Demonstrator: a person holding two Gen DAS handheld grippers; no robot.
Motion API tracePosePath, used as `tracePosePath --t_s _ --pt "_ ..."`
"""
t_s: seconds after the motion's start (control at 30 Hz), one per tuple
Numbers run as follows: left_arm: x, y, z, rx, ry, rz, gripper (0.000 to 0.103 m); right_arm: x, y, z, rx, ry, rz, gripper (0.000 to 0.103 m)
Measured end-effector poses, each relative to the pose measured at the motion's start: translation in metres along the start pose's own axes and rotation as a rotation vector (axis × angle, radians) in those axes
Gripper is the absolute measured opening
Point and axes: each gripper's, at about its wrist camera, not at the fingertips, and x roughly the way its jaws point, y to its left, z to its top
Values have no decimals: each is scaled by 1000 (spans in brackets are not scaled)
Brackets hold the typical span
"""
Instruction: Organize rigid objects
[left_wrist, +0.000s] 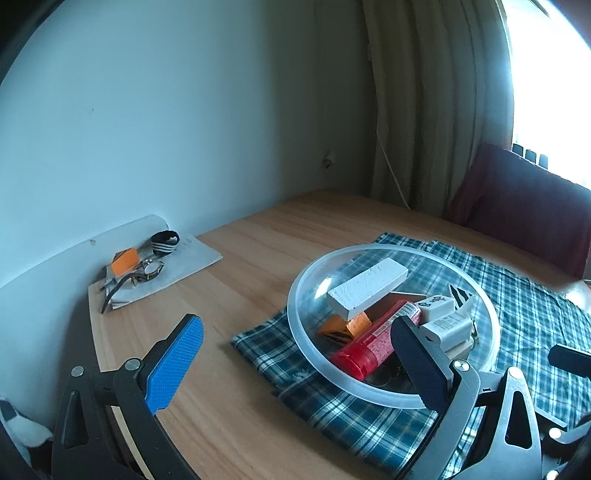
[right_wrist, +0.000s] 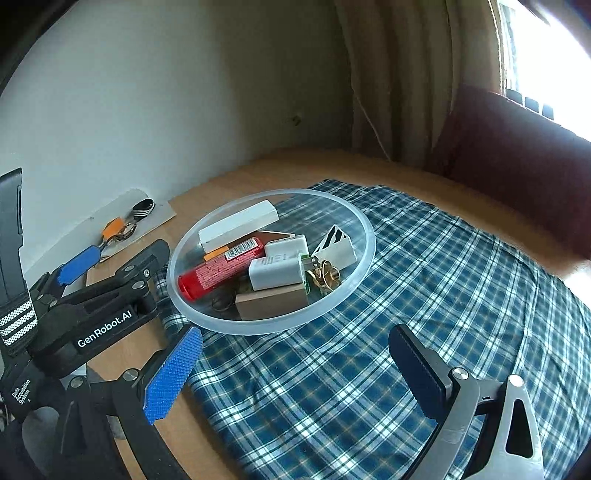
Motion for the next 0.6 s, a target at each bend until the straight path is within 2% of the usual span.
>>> tracePosePath --t_s 0.6 --pt "1 0 -3 3 11 -1 102 0 2 -1 -4 -13 6 103"
